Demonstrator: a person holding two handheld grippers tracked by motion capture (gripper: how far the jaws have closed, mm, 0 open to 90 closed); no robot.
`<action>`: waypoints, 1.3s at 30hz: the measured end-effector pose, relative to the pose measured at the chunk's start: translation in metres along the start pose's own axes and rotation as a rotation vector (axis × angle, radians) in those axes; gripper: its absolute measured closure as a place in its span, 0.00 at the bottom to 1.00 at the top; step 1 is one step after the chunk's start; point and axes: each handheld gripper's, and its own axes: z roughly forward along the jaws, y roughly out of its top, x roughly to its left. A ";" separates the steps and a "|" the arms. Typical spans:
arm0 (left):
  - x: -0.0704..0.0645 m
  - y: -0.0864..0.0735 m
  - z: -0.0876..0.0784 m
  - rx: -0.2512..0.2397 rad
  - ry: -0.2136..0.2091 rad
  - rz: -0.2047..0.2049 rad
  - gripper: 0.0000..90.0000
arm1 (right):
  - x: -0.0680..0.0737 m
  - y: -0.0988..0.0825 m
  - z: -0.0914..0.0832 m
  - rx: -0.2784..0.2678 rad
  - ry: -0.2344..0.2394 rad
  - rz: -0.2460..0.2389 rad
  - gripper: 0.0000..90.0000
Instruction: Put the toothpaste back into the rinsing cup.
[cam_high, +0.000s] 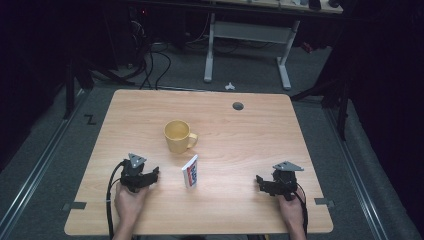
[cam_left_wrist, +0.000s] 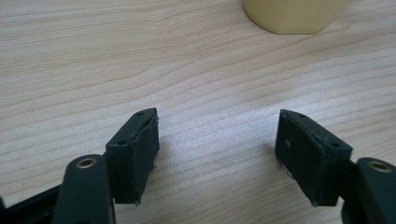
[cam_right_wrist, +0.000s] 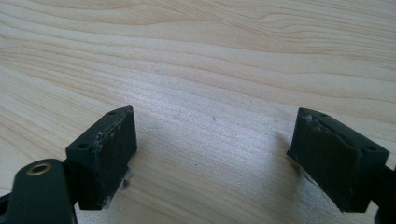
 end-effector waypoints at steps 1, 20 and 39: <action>0.000 0.000 0.000 0.000 0.000 0.000 0.34 | 0.000 0.000 0.000 0.000 0.000 0.001 0.16; 0.000 0.000 0.000 0.000 -0.002 -0.003 0.34 | 0.000 0.000 0.000 0.001 0.000 0.002 0.16; -0.002 0.000 0.001 0.008 -0.007 0.000 0.29 | 0.000 0.000 0.000 0.000 0.000 0.000 0.16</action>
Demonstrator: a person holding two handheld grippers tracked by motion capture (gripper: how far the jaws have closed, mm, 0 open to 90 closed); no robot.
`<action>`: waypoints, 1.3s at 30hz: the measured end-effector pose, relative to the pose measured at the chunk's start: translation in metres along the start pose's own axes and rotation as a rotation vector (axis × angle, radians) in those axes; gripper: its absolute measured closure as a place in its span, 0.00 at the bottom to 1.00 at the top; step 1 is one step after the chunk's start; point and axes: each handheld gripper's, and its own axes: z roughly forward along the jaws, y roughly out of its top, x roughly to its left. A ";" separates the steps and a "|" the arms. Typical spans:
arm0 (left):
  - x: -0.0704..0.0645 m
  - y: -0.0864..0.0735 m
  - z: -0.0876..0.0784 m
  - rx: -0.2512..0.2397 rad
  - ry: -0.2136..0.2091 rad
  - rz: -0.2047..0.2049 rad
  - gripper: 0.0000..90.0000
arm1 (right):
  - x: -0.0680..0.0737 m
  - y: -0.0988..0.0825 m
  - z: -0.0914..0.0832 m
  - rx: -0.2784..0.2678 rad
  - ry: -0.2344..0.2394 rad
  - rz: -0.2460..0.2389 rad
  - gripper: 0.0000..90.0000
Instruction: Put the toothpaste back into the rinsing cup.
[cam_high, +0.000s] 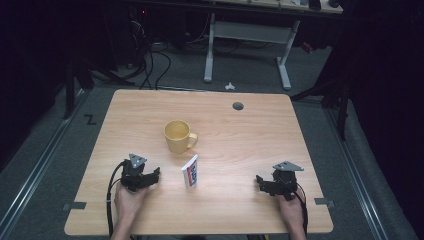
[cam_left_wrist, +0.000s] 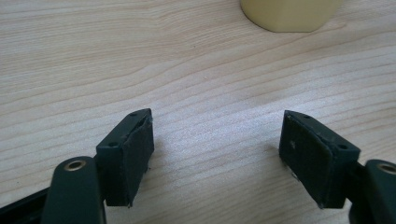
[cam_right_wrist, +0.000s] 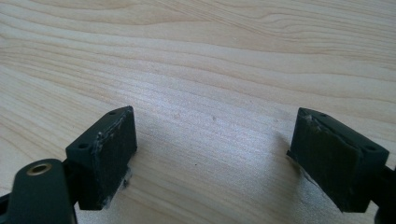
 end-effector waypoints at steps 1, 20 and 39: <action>0.000 0.000 0.000 0.001 -0.001 0.001 0.29 | 0.000 0.000 0.000 0.000 0.000 0.000 0.16; -0.005 0.001 -0.006 0.014 -0.045 0.023 0.24 | 0.000 0.000 0.000 0.000 0.000 0.000 0.16; -0.015 -0.004 -0.014 0.039 -0.095 0.039 0.23 | 0.000 0.000 0.000 0.001 0.000 0.002 0.16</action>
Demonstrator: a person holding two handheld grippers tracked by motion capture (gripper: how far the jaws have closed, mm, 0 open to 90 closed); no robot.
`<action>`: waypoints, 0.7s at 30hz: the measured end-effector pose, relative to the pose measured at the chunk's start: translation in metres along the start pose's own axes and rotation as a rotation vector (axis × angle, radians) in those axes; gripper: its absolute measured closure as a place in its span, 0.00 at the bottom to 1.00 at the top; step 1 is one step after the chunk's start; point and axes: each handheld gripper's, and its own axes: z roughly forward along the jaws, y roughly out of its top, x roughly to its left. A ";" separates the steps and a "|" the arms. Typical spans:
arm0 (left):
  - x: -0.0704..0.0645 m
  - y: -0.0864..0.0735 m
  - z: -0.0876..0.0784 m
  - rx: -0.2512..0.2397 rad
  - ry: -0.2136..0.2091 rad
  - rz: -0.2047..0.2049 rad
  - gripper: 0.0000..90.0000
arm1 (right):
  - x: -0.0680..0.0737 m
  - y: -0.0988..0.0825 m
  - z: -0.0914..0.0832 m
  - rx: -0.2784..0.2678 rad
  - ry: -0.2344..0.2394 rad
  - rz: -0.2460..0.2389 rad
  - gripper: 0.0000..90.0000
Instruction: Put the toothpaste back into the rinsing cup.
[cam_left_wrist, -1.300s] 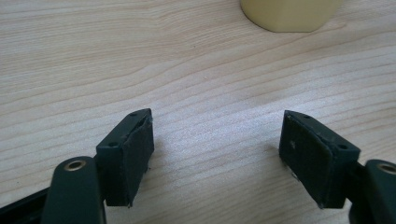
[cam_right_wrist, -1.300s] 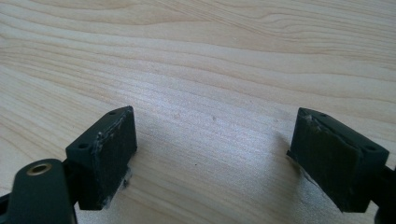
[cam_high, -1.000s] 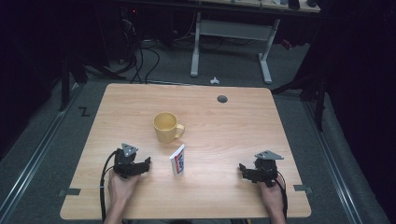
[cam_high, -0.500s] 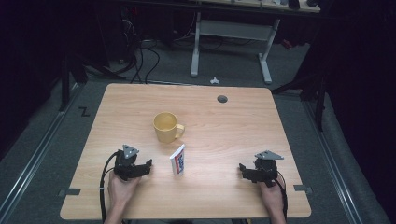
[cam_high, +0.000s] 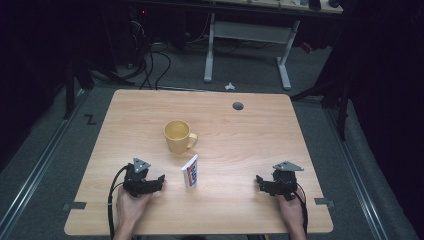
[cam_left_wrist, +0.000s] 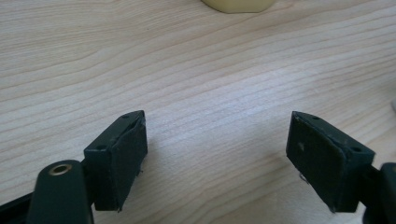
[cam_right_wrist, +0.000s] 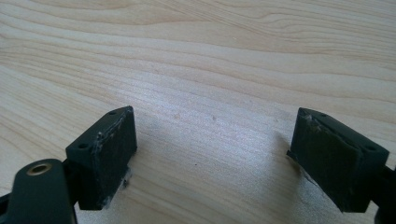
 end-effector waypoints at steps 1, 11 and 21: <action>-0.001 0.000 -0.001 -0.003 0.000 0.004 0.24 | 0.000 0.000 0.000 0.000 0.000 -0.002 0.16; -0.013 -0.001 -0.008 -0.018 -0.037 0.028 0.28 | 0.000 0.000 0.000 -0.001 0.000 -0.001 0.16; -0.021 -0.003 -0.013 -0.013 -0.070 0.036 0.28 | 0.000 0.000 0.000 -0.001 0.000 -0.001 0.16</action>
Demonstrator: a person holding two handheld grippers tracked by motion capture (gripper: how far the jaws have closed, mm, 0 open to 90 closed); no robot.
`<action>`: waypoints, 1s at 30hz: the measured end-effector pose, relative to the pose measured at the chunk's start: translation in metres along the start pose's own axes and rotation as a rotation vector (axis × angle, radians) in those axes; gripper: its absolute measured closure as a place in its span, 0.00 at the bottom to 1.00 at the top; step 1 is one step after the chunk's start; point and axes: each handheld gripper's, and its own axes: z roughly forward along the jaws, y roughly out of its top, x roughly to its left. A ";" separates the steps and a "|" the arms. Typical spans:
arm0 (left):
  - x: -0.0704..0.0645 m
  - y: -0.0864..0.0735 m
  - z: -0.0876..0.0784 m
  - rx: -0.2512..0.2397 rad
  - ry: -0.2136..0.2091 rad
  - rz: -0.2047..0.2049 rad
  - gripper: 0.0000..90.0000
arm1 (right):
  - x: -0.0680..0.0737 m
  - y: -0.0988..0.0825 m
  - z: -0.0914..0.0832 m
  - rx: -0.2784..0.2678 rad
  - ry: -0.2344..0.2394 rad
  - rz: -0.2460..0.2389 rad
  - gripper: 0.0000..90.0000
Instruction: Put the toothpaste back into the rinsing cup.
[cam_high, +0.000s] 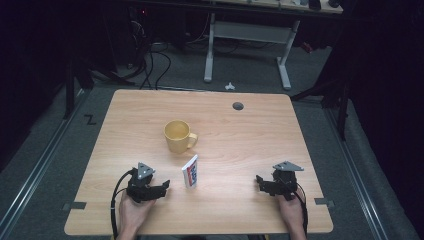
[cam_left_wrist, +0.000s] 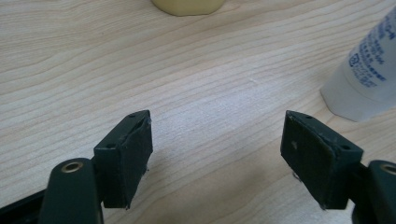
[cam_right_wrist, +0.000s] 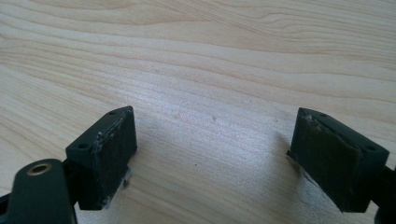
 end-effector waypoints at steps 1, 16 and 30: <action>-0.001 0.000 -0.001 0.001 -0.003 0.003 0.28 | 0.000 0.000 0.000 0.000 0.000 0.002 0.16; -0.018 -0.002 -0.005 -0.024 -0.057 0.012 0.27 | 0.000 0.000 0.000 0.000 0.000 0.001 0.16; -0.033 -0.003 -0.004 -0.021 -0.089 0.040 0.29 | 0.000 0.000 0.000 0.000 0.000 0.001 0.16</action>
